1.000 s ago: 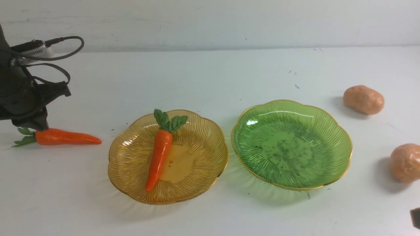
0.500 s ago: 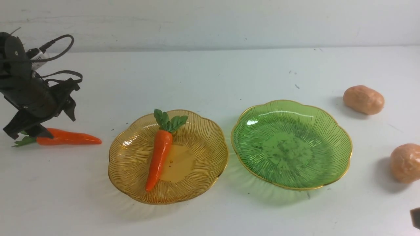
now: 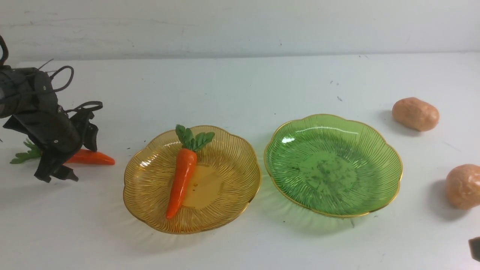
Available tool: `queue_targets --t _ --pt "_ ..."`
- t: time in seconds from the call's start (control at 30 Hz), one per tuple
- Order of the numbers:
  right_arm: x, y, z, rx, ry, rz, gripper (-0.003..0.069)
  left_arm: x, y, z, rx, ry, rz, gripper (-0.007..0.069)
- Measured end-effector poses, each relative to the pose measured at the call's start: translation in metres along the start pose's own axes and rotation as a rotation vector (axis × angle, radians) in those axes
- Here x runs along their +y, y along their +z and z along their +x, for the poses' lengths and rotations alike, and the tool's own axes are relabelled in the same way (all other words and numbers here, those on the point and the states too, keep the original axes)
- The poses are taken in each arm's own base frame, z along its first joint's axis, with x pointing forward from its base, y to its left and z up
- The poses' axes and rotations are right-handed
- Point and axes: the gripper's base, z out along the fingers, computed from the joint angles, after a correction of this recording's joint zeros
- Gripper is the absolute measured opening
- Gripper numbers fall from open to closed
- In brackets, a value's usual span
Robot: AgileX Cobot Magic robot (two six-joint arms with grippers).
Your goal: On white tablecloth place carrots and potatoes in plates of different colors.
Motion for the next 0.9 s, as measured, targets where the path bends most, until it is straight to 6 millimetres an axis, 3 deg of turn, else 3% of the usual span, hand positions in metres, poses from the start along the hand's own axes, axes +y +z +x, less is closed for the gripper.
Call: queue_targets --t 0.33,0.47,0.5,0.53,0.57,0.67,0.73,0.9 --pt "0.0 0.0 -0.001 -0.011 -0.001 0.002 -0.0015 -0.001 0.01 -0.001 -0.012 -0.004 0.018 0.0533" --pt "0.0 0.0 -0.001 -0.012 -0.001 0.002 -0.0015 -0.001 0.011 -0.001 -0.016 0.022 0.014 0.0448" --pt "0.0 0.0 -0.001 -0.013 0.0 0.002 -0.0015 0.0 0.012 -0.002 -0.02 0.069 0.009 0.0347" --pt "0.0 0.0 -0.001 -0.013 0.0 0.002 -0.0015 0.0 0.012 -0.002 -0.02 0.075 0.009 0.0334" --pt "0.0 0.0 -0.001 -0.016 0.001 0.001 -0.0015 0.0 0.012 -0.002 -0.018 0.134 0.005 0.0232" --pt "0.0 0.0 -0.002 -0.025 0.001 0.003 -0.0015 -0.002 0.008 -0.002 -0.017 0.249 0.002 0.0177" --pt "-0.001 0.0 -0.003 -0.037 0.001 0.006 -0.0015 -0.004 0.0 -0.003 -0.015 0.361 -0.002 0.0174" --pt "-0.001 0.0 -0.006 -0.068 0.001 0.012 -0.0015 -0.019 -0.066 0.0 0.011 0.728 -0.024 0.017"
